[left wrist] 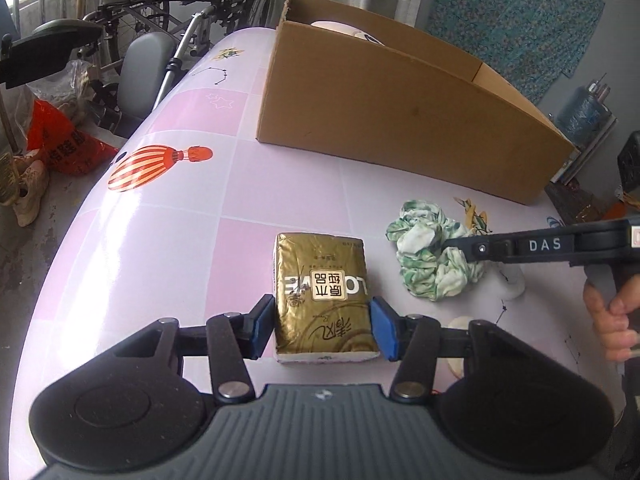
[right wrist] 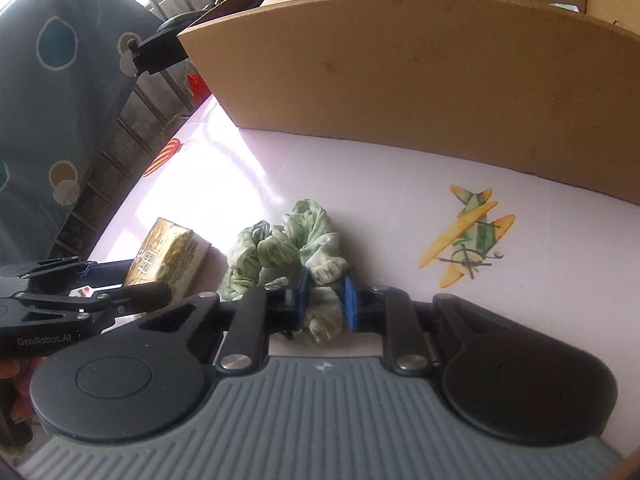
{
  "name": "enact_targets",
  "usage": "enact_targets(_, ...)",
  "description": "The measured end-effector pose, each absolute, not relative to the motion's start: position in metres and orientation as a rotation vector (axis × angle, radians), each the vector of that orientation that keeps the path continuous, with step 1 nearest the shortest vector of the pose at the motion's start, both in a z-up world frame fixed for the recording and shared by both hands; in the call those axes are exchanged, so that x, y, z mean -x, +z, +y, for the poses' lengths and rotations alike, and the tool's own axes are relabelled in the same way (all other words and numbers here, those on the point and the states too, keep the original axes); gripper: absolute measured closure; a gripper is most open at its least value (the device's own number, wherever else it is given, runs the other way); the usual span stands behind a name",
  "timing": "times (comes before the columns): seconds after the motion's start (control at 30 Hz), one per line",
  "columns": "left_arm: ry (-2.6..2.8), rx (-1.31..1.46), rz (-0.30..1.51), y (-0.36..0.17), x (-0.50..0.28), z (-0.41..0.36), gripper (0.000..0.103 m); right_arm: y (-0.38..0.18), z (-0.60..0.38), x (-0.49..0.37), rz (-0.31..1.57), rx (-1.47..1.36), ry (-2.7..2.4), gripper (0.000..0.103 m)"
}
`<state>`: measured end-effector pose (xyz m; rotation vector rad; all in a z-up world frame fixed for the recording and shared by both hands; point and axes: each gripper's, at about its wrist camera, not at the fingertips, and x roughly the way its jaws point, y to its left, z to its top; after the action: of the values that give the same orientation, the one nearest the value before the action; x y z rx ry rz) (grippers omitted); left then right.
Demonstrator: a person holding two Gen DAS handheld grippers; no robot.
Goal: Organize soft objects
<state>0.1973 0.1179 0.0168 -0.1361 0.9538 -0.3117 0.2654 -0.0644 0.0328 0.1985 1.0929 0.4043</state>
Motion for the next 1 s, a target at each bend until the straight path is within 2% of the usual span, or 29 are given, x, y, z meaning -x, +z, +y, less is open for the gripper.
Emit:
enact_targets(0.2, -0.431, 0.038, 0.92, 0.016, -0.189, 0.09, 0.047, 0.042, -0.09, -0.269, 1.065, -0.213, 0.284, 0.073)
enact_targets(0.43, -0.39, -0.001, 0.91, 0.015, -0.172, 0.089, 0.039, 0.087, -0.078, -0.252, 0.948, -0.206, 0.423, 0.073)
enact_targets(0.47, -0.389, -0.002, 0.907, 0.014, -0.17, 0.089, 0.039, 0.088, -0.067, -0.254, 0.96, -0.231, 0.478, 0.073)
enact_targets(0.53, -0.388, 0.008, 0.913, 0.012, -0.168, 0.092, 0.046, 0.087, -0.049, -0.259, 0.995, -0.248, 0.557, 0.073)
enact_targets(0.83, -0.321, 0.024, 0.905, 0.019, -0.158, 0.127, 0.051, 0.069, 0.001, -0.263, 1.079, -0.249, 0.608, 0.073)
enact_targets(0.9, -0.33, 0.041, 0.904, 0.017, -0.158, 0.13, 0.051, 0.063, -0.001, -0.267, 1.092, -0.27, 0.599, 0.073)
enact_targets(1.0, -0.35, 0.062, 0.874, 0.015, -0.158, 0.13, 0.041, 0.054, -0.006, -0.273, 1.141, -0.324, 0.601, 0.073)
